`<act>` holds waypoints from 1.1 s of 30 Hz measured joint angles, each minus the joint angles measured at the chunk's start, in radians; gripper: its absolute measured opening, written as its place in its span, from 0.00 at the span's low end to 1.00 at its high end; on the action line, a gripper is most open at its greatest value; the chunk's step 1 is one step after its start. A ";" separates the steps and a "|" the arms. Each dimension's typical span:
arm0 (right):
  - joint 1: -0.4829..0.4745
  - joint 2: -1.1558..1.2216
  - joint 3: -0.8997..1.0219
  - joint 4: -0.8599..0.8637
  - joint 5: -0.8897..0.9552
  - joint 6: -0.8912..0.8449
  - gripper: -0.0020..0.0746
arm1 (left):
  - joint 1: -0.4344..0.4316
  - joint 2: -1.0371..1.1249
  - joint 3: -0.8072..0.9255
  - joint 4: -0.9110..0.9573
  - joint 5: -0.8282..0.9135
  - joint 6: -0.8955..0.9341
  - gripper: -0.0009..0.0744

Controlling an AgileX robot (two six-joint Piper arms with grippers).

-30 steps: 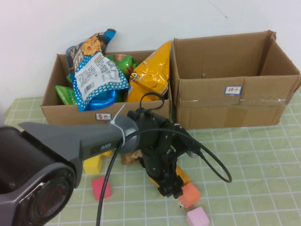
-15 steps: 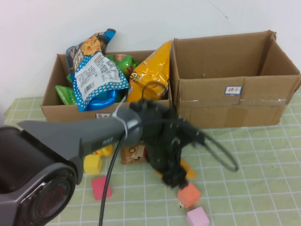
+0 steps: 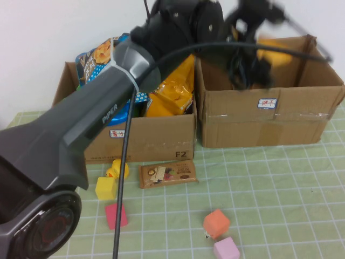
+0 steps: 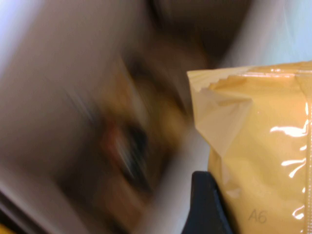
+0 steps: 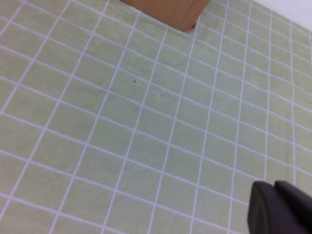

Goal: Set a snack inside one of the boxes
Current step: Place the biscuit in the biscuit box, then pick up the biscuit

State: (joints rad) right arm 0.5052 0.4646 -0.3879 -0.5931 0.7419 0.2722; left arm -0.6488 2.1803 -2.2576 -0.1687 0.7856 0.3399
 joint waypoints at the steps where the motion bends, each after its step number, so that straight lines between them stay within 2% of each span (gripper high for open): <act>1: 0.000 0.000 0.000 -0.002 0.000 0.004 0.03 | 0.000 -0.002 -0.007 0.011 -0.070 0.000 0.56; 7: 0.000 0.000 0.000 -0.008 -0.002 0.010 0.03 | 0.000 0.066 -0.016 0.121 -0.404 -0.004 0.56; 9: 0.000 0.000 0.000 -0.008 -0.002 0.015 0.03 | 0.004 0.114 -0.016 0.152 -0.473 -0.021 0.63; 12: 0.000 0.000 0.000 -0.010 -0.002 0.017 0.03 | 0.016 0.182 -0.016 0.182 -0.502 -0.063 0.78; 15: 0.000 0.000 0.000 -0.013 -0.002 0.018 0.03 | 0.032 0.214 -0.016 0.213 -0.468 -0.086 0.79; 17: 0.000 0.000 0.000 -0.014 -0.002 0.018 0.03 | 0.038 0.214 -0.016 0.230 -0.425 -0.094 0.72; 20: 0.000 0.000 0.000 -0.016 -0.002 0.018 0.03 | 0.038 0.185 -0.045 0.240 -0.301 -0.104 0.55; 25: 0.000 0.000 0.000 -0.016 -0.002 0.018 0.03 | 0.036 0.080 -0.122 0.240 0.018 -0.107 0.16; 26: 0.000 0.000 0.000 -0.016 -0.005 0.019 0.03 | 0.036 0.059 -0.132 0.240 0.066 -0.097 0.11; 29: 0.000 0.000 0.000 -0.016 -0.010 0.028 0.03 | 0.035 -0.013 -0.145 0.233 0.209 -0.044 0.04; 33: 0.000 0.000 0.000 -0.016 -0.014 0.036 0.03 | 0.035 -0.089 -0.143 0.169 0.374 0.029 0.02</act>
State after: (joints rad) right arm 0.5052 0.4646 -0.3879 -0.6087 0.7283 0.3080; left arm -0.6137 2.0916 -2.4007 0.0000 1.1599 0.3692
